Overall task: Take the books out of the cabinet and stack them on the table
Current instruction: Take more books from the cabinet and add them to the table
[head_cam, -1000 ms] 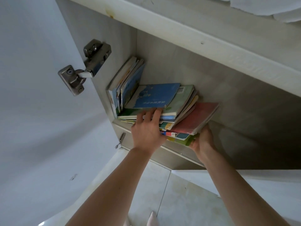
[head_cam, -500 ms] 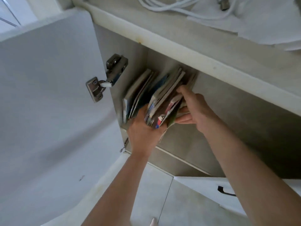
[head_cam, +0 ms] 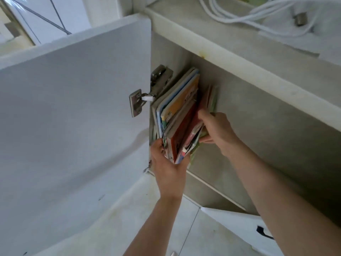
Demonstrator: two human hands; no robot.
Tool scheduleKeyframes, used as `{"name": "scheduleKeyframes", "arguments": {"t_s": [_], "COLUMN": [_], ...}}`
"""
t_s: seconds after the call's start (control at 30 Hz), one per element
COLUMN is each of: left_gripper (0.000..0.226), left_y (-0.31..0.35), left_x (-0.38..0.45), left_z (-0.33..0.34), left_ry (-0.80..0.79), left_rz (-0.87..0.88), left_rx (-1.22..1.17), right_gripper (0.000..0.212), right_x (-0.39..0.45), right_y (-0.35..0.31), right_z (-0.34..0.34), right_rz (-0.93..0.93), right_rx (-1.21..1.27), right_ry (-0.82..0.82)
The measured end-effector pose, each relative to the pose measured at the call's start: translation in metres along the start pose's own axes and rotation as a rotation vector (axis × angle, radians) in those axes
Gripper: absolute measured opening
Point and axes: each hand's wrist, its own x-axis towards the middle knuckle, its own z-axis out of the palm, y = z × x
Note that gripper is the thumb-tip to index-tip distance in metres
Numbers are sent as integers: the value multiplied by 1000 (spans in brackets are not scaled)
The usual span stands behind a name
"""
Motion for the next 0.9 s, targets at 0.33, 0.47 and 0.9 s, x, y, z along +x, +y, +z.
{"name": "scheduleKeyframes", "arguments": {"t_s": [0.33, 0.47, 0.9], "left_gripper": [68, 76, 81], "left_y": [5, 6, 14], "left_x": [-11, -18, -32], "left_z": [4, 7, 31], "left_ry": [92, 111, -178], "left_rz": [114, 152, 95], "left_rx": [11, 35, 42], "right_gripper": [21, 20, 27], "right_x": [-1, -3, 3], "right_y": [-2, 2, 14], "right_z": [-2, -6, -13], "right_rz": [-55, -70, -63], "right_rx": [-45, -32, -45], "right_ry": [-28, -56, -65]}}
